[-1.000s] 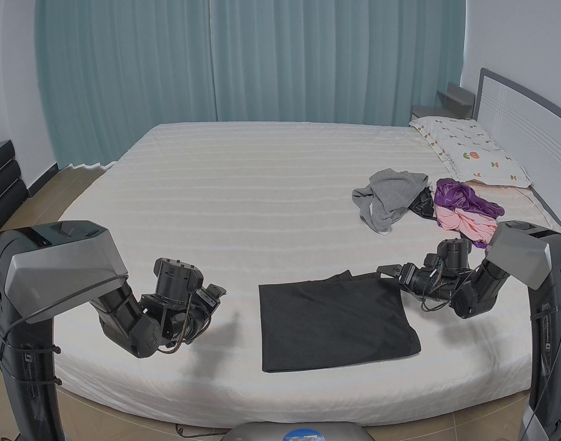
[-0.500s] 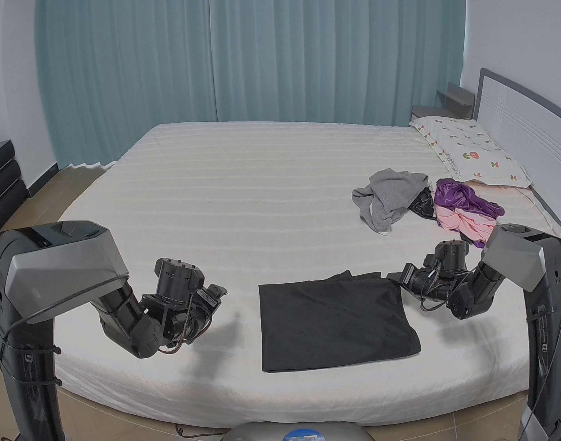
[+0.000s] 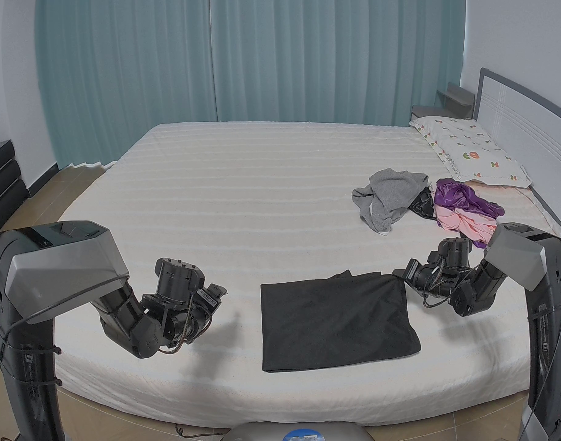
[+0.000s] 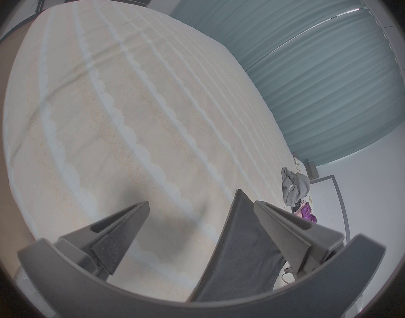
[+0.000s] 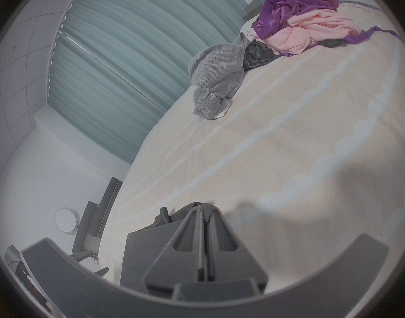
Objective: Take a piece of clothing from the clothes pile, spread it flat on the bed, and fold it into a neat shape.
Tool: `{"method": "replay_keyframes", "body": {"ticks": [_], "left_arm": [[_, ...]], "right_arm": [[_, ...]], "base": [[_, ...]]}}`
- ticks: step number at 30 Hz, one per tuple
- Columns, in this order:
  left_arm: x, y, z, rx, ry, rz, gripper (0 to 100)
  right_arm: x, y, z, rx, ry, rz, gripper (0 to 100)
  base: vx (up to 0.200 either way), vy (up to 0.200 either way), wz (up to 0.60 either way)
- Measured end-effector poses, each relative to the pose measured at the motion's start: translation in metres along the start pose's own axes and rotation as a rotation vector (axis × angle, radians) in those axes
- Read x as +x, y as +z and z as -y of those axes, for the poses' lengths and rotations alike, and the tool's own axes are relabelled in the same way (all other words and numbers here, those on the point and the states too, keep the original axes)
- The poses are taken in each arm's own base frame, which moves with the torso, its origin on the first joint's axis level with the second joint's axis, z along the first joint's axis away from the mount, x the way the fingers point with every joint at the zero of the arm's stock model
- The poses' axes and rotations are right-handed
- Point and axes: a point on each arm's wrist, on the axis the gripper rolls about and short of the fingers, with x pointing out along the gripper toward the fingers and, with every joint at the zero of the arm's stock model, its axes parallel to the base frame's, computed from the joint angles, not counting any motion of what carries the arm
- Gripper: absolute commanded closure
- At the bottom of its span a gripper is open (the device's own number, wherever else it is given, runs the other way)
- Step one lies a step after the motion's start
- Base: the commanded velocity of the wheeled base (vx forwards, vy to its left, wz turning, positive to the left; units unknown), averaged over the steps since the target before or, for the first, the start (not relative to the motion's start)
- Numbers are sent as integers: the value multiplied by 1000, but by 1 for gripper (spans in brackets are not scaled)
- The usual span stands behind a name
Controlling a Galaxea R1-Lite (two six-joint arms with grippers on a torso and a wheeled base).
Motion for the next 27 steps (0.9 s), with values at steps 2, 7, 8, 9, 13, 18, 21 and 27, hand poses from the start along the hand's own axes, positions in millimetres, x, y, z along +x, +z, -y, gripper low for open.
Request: {"method": "replay_keyframes", "body": {"ticks": [2,7,8,9,13,18,21,27], "left_arm": [[0,0,0,0,1,0,0],[0,0,0,0,1,0,0],[0,0,0,0,1,0,0],[0,0,-1,0,2,0,0],[0,0,-1,0,1,0,0],[-1,0,0,0,1,0,0],[-1,0,0,-1,-2,-3,0],[-4,1,1,-5,-23,-1,0]], "right_arm": [[0,0,0,-1,1,1,100],[1,0,0,-3,1,0,100],[2,0,0,-3,2,2,100],[2,1,0,-4,3,3,100],[3,1,0,-5,5,6,0],[2,0,1,4,6,0,0],[-1,0,1,23,1,-2,0],[-20,5,1,88,-12,19,0]], "base": [[0,0,0],[0,0,0],[0,0,0],[0,0,0],[0,0,0],[0,0,0],[0,0,0],[0,0,0]]}}
